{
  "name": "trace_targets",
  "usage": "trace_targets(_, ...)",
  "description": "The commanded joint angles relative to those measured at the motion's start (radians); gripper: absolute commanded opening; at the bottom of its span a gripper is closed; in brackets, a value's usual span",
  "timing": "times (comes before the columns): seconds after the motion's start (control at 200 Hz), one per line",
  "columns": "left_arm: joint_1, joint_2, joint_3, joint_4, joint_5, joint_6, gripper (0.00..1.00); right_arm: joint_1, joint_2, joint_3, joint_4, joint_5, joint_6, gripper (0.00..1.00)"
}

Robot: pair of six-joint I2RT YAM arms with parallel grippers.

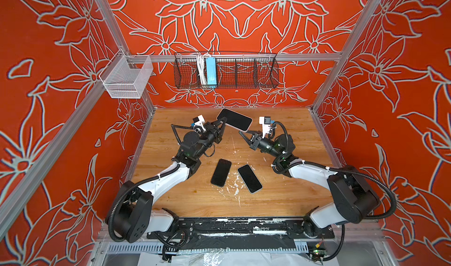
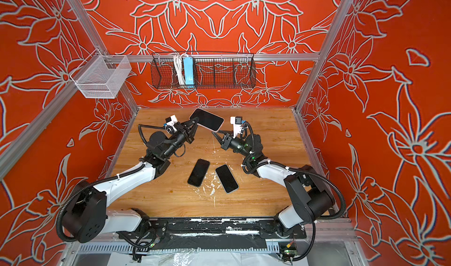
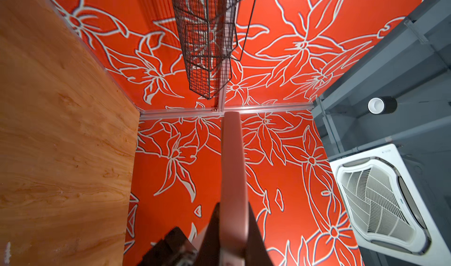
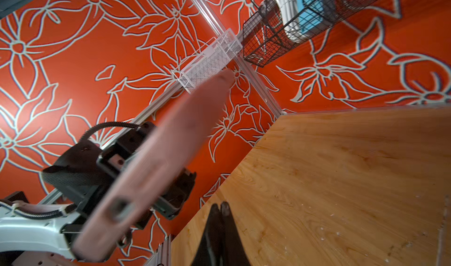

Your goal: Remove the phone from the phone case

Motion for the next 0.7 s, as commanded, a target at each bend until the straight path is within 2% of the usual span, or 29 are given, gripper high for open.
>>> trace_targets(0.0,-0.008,-0.041,0.011,0.114,0.024,-0.012,0.00,-0.004,0.005,-0.010,0.011,-0.003,0.022,0.00)
trace_targets(0.275,-0.001,-0.035,0.038,0.105,0.019,0.046,0.00,-0.004,-0.050,-0.018,-0.039,-0.102,-0.001,0.02)
trace_targets(0.39,0.017,-0.032,0.051,0.098,0.031,0.074,0.00,-0.004,-0.087,-0.032,-0.057,-0.152,-0.013,0.15)
trace_targets(0.555,0.034,-0.029,0.067,0.085,0.049,0.106,0.00,-0.003,-0.150,-0.040,-0.132,-0.208,-0.048,0.40)
trace_targets(0.611,0.035,-0.024,0.069,0.082,0.053,0.106,0.00,-0.004,-0.165,-0.042,-0.142,-0.224,-0.052,0.44)
trace_targets(0.696,0.037,-0.014,0.068,0.095,0.059,0.102,0.00,-0.003,-0.183,-0.042,-0.149,-0.232,-0.048,0.45)
